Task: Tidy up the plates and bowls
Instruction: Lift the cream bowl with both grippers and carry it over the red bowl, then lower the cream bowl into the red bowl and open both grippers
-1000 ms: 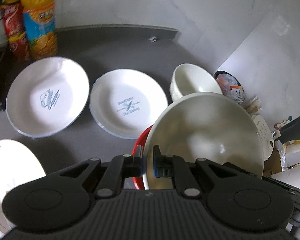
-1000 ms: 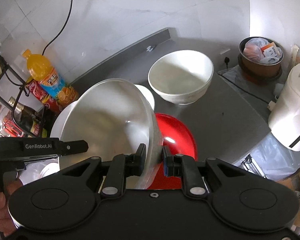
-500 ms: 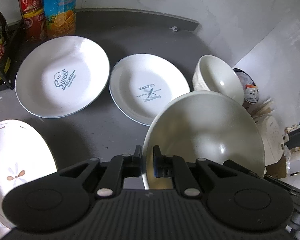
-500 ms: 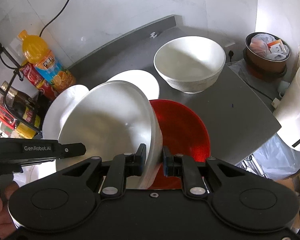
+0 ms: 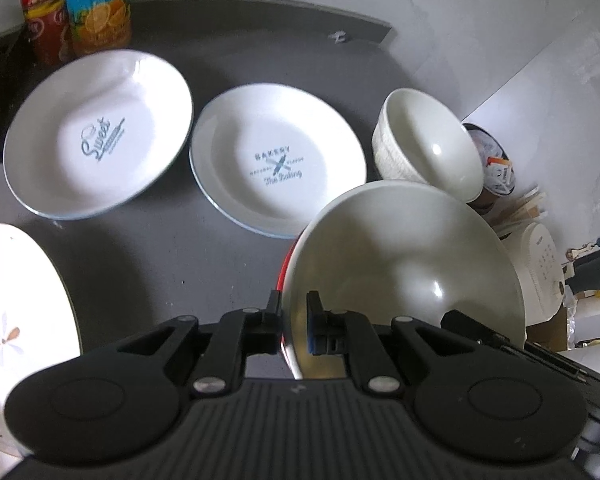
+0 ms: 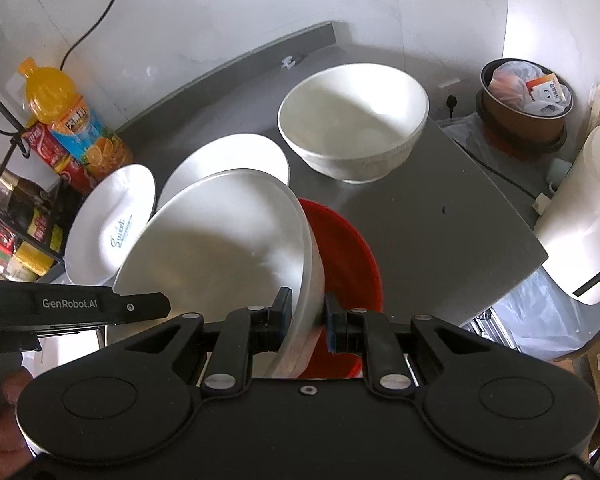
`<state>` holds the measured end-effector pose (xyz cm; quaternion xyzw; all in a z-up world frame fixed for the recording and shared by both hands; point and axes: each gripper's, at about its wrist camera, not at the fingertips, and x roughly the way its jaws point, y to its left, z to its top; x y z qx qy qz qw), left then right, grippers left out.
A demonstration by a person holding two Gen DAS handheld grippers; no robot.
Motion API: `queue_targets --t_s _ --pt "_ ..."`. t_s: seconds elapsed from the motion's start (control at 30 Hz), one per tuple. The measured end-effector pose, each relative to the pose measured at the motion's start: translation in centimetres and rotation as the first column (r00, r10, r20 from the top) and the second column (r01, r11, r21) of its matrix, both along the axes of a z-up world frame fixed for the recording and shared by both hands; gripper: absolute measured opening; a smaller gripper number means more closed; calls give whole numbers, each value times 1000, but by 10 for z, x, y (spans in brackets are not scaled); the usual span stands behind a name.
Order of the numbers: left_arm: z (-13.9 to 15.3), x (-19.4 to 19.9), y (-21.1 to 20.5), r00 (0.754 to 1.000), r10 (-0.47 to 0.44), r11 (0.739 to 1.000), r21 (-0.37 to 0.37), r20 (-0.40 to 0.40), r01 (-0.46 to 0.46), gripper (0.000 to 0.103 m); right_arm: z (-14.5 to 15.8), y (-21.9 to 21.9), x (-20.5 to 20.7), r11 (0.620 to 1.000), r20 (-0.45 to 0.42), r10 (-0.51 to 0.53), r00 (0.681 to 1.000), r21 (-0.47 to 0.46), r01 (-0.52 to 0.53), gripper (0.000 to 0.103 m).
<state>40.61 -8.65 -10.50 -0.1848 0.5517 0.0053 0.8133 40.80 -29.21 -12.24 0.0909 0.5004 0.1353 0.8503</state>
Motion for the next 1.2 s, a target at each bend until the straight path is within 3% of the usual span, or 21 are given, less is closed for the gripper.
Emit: queue_targets --t_s 0.27,0.43,0.77,1.2 --pt "-11 2 -2 1000 5 1000 19 -15 -5 9 -8 3 8 999 4 22 1000 -37 -21 18" --pt "-13 3 -4 1000 17 1000 24 -22 -17 9 -12 1 10 996 10 17 1000 -84 -16 29" --pt "-25 7 -6 998 28 999 21 -56 -26 9 -6 0 13 996 41 39 998 -76 -36 29" --pt "7 6 -7 1000 -8 1000 21 8 8 13 5 -12 4 999 74 17 997 -40 -14 22"
